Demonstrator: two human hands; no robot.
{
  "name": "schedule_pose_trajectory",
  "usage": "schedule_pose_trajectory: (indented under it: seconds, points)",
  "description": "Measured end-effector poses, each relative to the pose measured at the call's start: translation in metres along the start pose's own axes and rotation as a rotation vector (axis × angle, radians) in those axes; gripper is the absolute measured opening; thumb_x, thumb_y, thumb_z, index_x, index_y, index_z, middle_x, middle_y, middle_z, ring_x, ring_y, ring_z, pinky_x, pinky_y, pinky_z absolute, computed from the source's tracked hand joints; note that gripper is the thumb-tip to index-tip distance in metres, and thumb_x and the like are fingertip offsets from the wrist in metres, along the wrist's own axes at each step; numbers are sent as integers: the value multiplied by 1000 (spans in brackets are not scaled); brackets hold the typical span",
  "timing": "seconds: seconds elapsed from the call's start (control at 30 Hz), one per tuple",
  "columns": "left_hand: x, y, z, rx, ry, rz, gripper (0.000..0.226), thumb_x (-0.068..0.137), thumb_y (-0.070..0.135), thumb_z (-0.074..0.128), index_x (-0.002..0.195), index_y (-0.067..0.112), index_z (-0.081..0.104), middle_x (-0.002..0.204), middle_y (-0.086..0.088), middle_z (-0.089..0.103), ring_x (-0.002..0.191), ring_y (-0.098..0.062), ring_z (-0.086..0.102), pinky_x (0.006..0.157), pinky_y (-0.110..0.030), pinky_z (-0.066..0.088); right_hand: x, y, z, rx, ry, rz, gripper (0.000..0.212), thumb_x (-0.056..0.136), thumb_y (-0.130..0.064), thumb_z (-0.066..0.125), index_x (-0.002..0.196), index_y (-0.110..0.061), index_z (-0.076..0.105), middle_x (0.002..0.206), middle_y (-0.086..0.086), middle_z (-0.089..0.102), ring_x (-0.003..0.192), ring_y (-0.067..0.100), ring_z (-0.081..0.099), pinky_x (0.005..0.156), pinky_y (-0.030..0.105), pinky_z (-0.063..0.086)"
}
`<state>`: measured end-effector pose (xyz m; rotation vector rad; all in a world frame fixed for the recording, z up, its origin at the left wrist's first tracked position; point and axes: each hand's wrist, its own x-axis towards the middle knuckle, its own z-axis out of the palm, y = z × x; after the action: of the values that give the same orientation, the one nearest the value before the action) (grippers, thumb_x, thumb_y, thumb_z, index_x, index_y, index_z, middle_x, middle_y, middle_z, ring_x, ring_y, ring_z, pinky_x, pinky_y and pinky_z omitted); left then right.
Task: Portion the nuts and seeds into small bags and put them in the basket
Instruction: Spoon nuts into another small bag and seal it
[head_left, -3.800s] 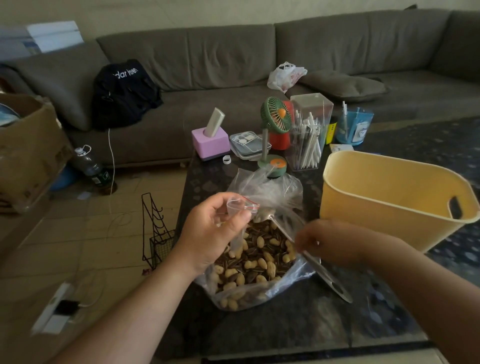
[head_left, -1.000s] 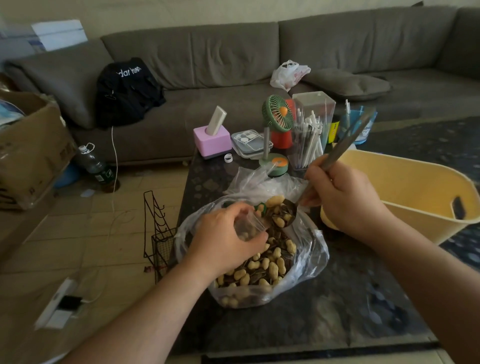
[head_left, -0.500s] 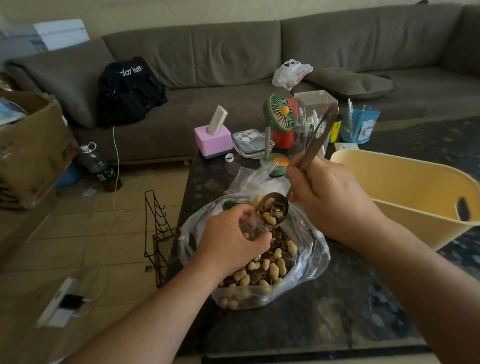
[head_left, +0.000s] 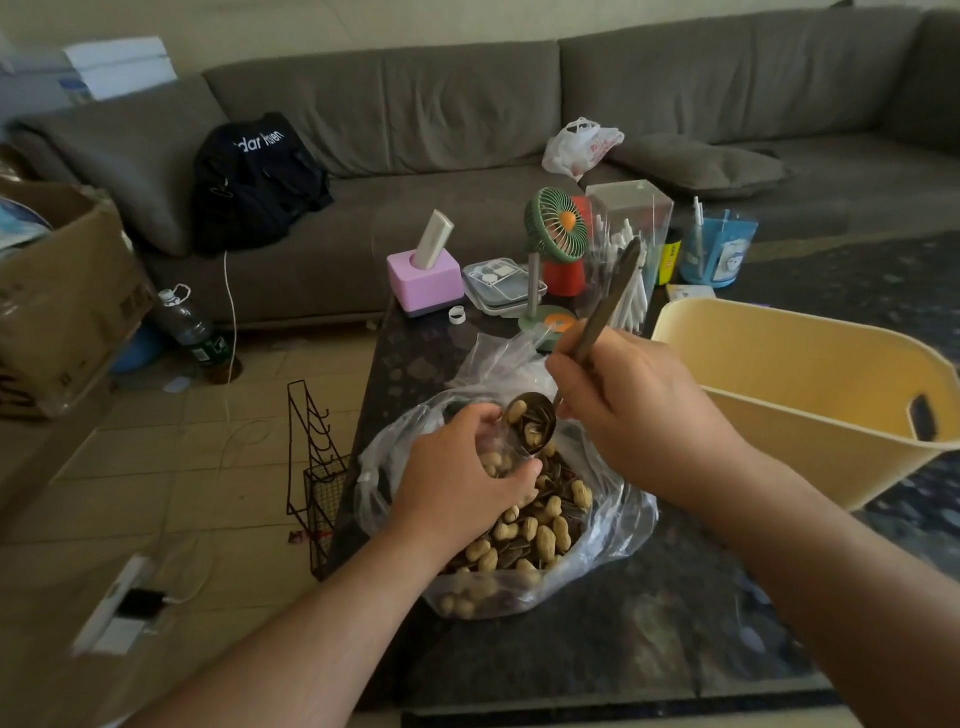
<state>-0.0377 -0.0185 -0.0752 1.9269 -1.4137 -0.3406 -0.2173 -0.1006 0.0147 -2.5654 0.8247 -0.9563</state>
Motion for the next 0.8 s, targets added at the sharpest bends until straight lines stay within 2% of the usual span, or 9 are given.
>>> schedule_pose_trajectory:
  seconds: [0.07,0.2,0.37,0.5,0.67,0.73,0.8]
  points:
    - [0,1,0,16,7,7,72,81,58,83,143,38,52,117,23,68,104,7,65,80,-1,43,-1,-1,0,-22,3,-44,19,105,-34,47,98,-20,57,82,-9,59,73,11,53,65,23,35]
    - [0,4,0,43,-29,13,83,79,59,85,147,39,41,109,22,64,97,6,64,70,-3,42,-2,-2,4,13,20,-27,15,105,-33,48,96,-22,55,81,-10,58,74,9,53,69,16,41]
    - [1,3,2,46,-21,18,86,80,59,84,148,39,36,108,21,66,96,6,63,67,-2,41,-3,3,4,30,28,-11,17,106,-32,49,99,-19,58,84,-7,62,74,12,58,68,25,42]
    - [2,0,2,-5,4,11,86,80,58,85,147,43,34,112,19,72,102,7,66,79,-6,49,-4,2,3,-37,49,-119,20,105,-31,47,98,-16,58,87,-10,53,73,9,48,66,25,37]
    - [3,0,1,-22,37,9,87,79,59,85,147,43,31,112,17,74,94,9,69,74,-2,49,-5,-1,4,-103,81,-218,31,108,-34,42,102,-10,61,91,-2,57,74,21,56,63,41,51]
    - [4,0,0,-38,46,3,88,79,58,86,146,44,31,108,18,75,92,10,69,77,-5,52,-5,0,6,-113,84,-249,32,109,-33,41,105,-9,62,94,3,60,74,25,58,63,46,53]
    - [3,2,0,-78,50,1,86,80,51,88,145,42,33,105,21,74,92,15,68,75,-3,50,-6,-1,8,-106,94,-268,32,109,-32,42,105,-8,62,96,6,60,75,28,60,62,49,54]
